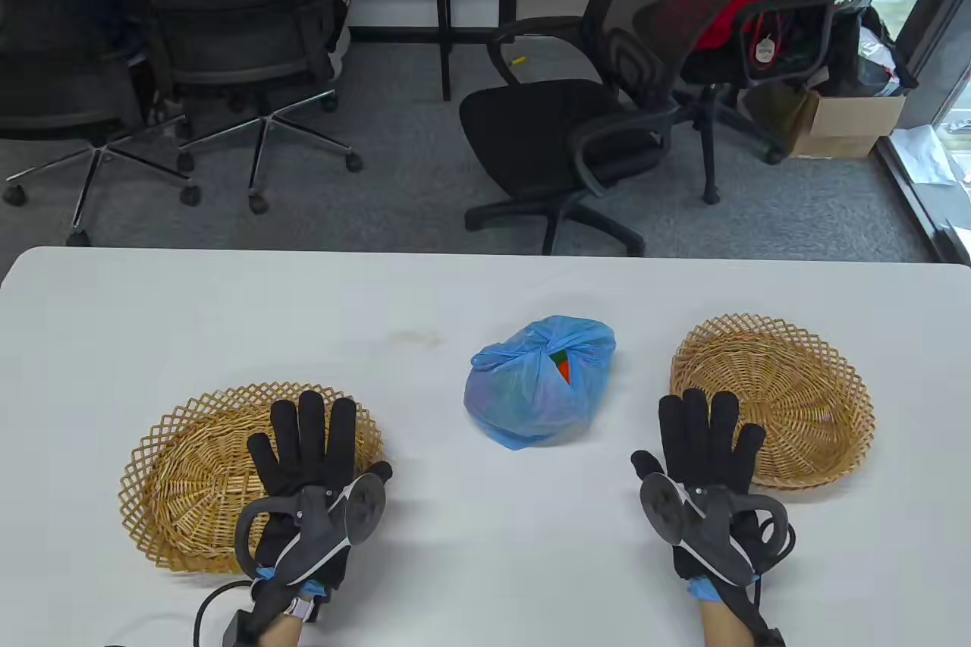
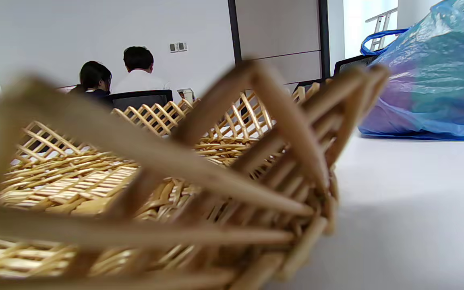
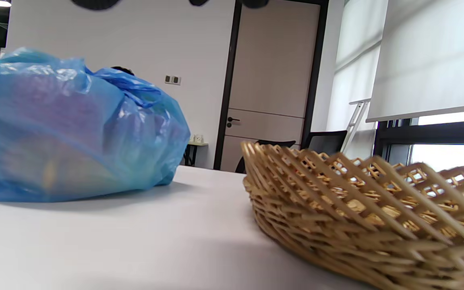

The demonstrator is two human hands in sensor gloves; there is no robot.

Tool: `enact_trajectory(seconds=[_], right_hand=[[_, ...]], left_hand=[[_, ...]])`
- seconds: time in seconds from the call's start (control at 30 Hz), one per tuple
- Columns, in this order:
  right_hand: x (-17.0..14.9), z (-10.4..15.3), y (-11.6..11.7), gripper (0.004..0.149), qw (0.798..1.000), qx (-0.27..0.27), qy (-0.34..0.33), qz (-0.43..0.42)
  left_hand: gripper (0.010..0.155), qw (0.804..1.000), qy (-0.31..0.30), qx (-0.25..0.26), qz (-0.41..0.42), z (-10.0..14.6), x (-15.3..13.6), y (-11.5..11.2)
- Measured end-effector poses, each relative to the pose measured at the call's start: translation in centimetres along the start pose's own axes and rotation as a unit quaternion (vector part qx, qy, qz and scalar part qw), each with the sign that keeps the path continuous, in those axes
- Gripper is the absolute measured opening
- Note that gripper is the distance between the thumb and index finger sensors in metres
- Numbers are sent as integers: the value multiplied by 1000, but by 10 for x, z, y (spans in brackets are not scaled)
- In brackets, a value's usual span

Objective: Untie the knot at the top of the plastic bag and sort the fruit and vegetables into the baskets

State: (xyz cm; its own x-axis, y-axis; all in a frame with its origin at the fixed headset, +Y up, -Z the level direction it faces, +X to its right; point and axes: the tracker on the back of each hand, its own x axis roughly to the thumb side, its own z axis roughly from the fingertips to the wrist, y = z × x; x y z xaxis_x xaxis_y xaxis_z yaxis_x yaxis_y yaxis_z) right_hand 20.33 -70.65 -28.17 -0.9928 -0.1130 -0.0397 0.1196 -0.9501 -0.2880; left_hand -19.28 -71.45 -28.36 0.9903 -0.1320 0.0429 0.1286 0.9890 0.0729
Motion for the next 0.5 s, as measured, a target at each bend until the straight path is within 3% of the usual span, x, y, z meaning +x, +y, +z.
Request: enact_trajectory(seconds=[0.5], right_hand=[[-1,-1,1,72,1000,5,2,-1]], left_hand=[[88,1000,-1,-6,-3,-1,2,1]])
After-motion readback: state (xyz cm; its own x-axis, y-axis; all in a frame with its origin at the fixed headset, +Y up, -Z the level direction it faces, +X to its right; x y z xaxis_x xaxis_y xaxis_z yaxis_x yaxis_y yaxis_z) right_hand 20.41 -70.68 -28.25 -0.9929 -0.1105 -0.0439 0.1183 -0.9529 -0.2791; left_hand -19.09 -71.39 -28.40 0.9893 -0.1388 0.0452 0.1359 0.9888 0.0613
